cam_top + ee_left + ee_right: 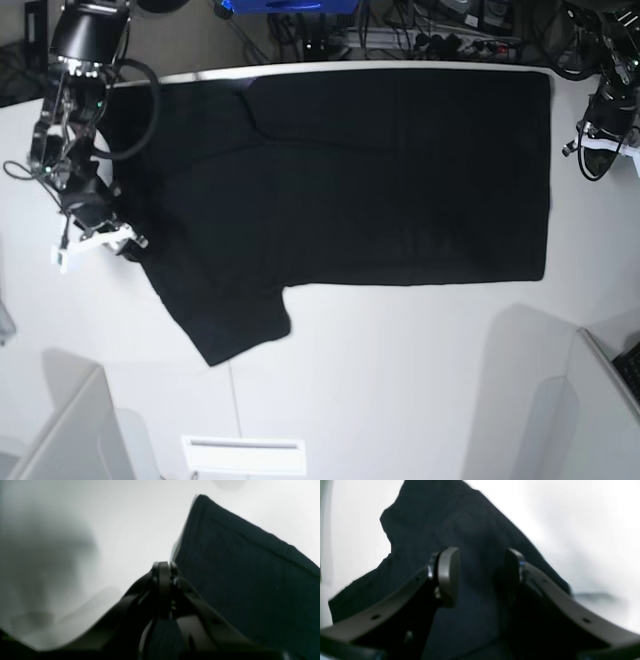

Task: Fold the T-shirt properly
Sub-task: 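Move the right gripper to the hem corner beside the sleeve and grasp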

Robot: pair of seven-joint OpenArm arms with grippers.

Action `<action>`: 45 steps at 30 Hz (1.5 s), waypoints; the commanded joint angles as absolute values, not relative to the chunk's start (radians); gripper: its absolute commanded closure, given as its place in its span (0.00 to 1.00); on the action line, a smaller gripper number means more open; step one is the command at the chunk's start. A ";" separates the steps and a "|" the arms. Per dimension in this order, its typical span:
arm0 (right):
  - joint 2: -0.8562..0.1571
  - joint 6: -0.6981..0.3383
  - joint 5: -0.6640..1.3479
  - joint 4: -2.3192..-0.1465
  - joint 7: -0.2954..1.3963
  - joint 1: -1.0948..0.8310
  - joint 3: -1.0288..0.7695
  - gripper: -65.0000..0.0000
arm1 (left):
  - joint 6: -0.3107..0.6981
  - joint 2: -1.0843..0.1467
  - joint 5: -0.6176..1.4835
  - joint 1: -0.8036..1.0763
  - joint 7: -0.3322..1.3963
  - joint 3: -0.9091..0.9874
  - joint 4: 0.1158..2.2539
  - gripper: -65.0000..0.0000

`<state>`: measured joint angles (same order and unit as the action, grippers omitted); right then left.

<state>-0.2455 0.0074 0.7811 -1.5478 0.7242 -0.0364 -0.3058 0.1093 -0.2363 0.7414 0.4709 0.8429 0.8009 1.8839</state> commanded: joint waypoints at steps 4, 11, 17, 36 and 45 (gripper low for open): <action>-0.300 0.001 0.785 -1.417 0.700 0.137 -0.220 0.57 | 0.116 -0.252 0.751 0.472 0.823 0.811 1.899 1.00; -0.346 0.001 0.785 -1.127 0.697 0.387 -0.013 0.47 | 0.116 -0.252 0.751 0.481 0.823 0.811 1.897 1.00; -0.352 -0.001 0.785 -0.889 0.588 0.535 0.148 0.40 | 0.116 -0.252 0.751 0.481 0.823 0.811 1.899 0.98; -0.320 -0.124 0.786 -0.547 0.410 0.684 0.424 0.41 | 0.116 -0.252 0.751 0.469 0.823 0.811 1.873 0.47; -0.320 -0.124 0.786 -0.547 0.351 0.654 0.426 0.82 | 0.116 -0.288 0.751 0.369 0.823 0.800 1.718 0.47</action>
<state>-0.3122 -0.1230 0.7856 -0.5407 0.3332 0.6304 0.4259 0.1093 -0.2684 0.7387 0.3717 0.8448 0.7952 1.7031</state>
